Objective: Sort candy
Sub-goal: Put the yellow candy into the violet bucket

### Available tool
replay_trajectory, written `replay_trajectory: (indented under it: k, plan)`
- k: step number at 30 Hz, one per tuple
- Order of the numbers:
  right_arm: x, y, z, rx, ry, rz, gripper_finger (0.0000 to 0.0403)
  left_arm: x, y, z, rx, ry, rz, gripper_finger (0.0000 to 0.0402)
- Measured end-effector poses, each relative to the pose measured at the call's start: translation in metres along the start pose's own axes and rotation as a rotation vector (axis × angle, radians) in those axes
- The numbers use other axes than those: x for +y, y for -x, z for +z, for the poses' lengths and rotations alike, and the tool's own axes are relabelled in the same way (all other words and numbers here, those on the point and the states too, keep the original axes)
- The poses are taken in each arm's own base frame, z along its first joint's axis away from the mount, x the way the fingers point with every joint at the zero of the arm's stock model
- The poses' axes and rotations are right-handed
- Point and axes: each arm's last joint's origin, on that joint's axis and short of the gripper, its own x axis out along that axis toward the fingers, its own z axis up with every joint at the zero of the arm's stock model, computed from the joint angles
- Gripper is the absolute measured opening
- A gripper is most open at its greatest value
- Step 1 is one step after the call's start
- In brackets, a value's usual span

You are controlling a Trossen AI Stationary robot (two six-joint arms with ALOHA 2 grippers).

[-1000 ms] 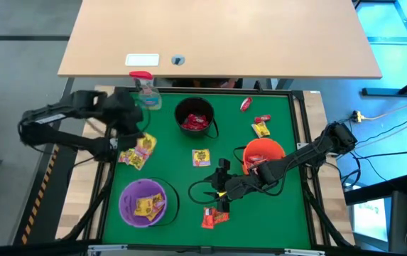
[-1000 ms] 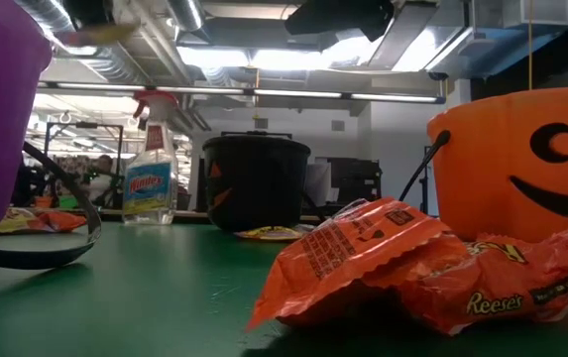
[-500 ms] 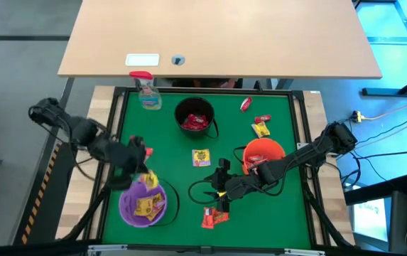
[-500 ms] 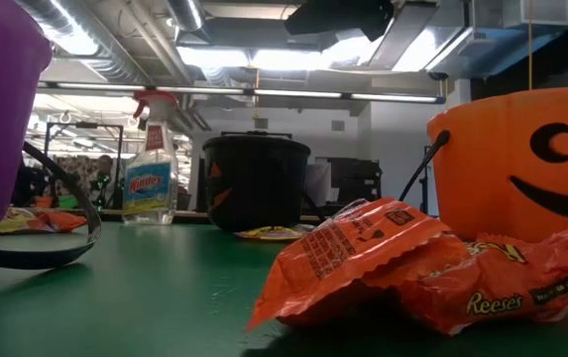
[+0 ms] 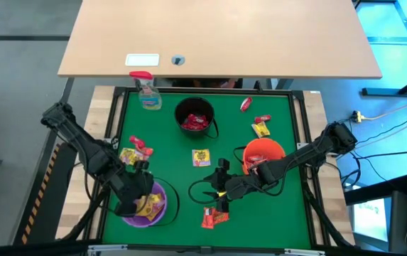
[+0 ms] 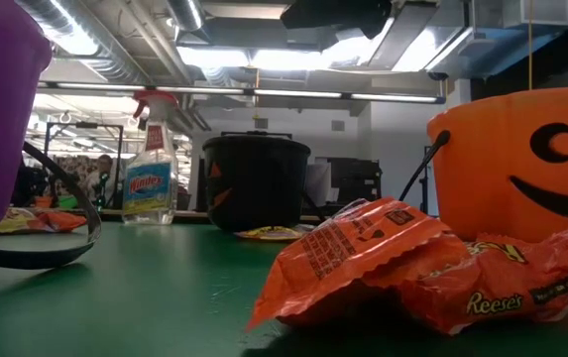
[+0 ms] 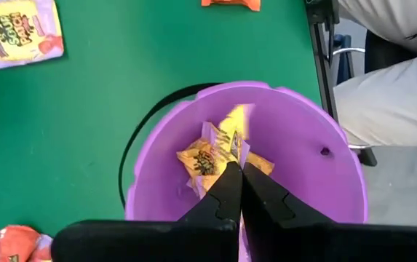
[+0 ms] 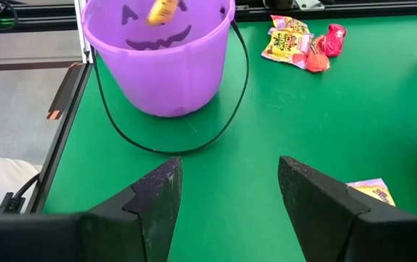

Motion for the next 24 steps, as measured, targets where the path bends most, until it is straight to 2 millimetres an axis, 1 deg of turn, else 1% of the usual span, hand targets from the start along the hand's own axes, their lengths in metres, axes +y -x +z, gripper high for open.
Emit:
replay_trajectory:
  k: [5, 10, 16, 19, 24]
  plan:
    - [0.0, 0.0, 0.0, 0.0, 0.0, 0.0, 0.0225, -0.0007, -0.0001, 0.0007, -0.001, 0.035, -0.014, 0.0]
    - [0.0001, 0.0, 0.0, 0.0, 0.0, 0.0, 0.0225, -0.0033, 0.0, 0.0023, 0.0, 0.038, -0.065, 0.0]
    - [0.0, 0.0, 0.0001, 0.0, 0.0, 0.0, 0.0225, -0.0032, 0.0, 0.0024, -0.001, 0.039, -0.065, 0.0003]
    - [0.0, 0.0, 0.0, 0.0, 0.0, 0.0, 0.0225, -0.0032, 0.0, 0.0023, 0.0, 0.038, -0.065, 0.0025]
    - [0.0, 0.0, -0.0001, 0.0, 0.0, 0.0, 0.0225, -0.0023, -0.0001, 0.0012, 0.01, 0.033, -0.054, 0.0082]
